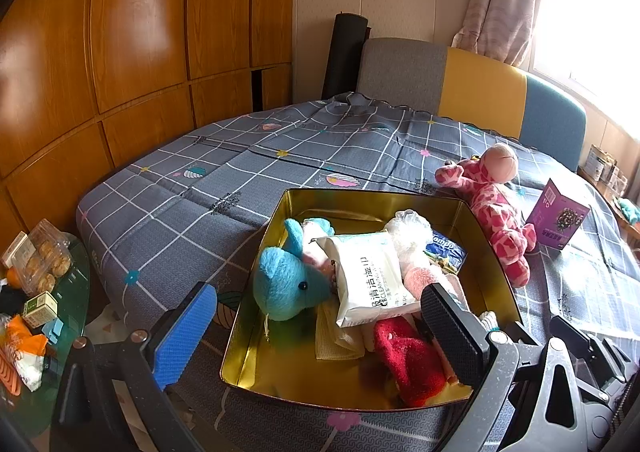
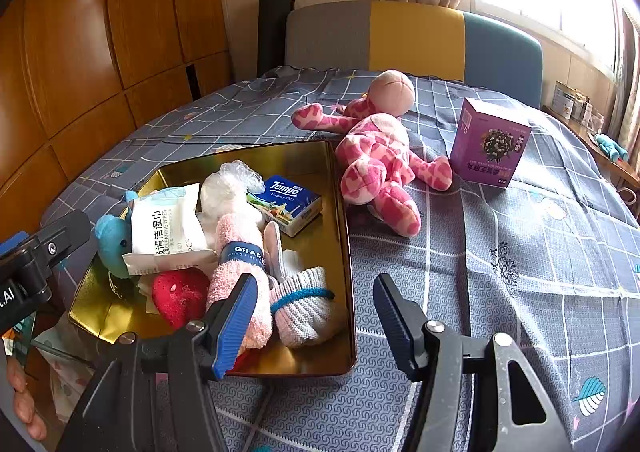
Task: Organize soft objects
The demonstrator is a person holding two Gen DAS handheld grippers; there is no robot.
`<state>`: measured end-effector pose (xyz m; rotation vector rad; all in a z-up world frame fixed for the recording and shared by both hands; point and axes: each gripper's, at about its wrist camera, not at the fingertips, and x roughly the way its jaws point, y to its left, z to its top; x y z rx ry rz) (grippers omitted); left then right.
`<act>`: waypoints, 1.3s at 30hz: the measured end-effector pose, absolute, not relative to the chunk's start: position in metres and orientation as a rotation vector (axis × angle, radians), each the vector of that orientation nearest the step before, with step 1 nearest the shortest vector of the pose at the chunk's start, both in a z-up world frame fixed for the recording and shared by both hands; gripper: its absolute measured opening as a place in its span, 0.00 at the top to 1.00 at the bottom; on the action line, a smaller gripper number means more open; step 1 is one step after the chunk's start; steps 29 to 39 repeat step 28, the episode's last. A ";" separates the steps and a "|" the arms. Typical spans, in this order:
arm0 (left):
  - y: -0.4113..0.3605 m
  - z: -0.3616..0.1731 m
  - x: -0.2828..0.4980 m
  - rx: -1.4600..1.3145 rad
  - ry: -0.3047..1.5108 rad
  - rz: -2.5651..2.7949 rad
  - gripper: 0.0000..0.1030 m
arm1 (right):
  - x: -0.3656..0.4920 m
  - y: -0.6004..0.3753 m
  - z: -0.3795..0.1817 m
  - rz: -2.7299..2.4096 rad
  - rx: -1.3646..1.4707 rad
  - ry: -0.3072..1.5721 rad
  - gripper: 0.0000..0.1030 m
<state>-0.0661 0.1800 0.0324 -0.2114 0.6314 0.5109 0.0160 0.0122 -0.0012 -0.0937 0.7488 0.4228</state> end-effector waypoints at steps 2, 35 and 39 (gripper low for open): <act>0.180 0.032 -0.066 -0.210 0.634 0.511 0.00 | 0.016 0.012 -0.001 0.423 -0.094 0.748 0.41; 0.179 0.032 -0.067 -0.166 0.613 0.540 0.03 | 0.020 0.006 -0.004 0.401 -0.068 0.763 0.41; 0.179 0.032 -0.067 -0.166 0.613 0.540 0.03 | 0.020 0.006 -0.004 0.401 -0.068 0.763 0.41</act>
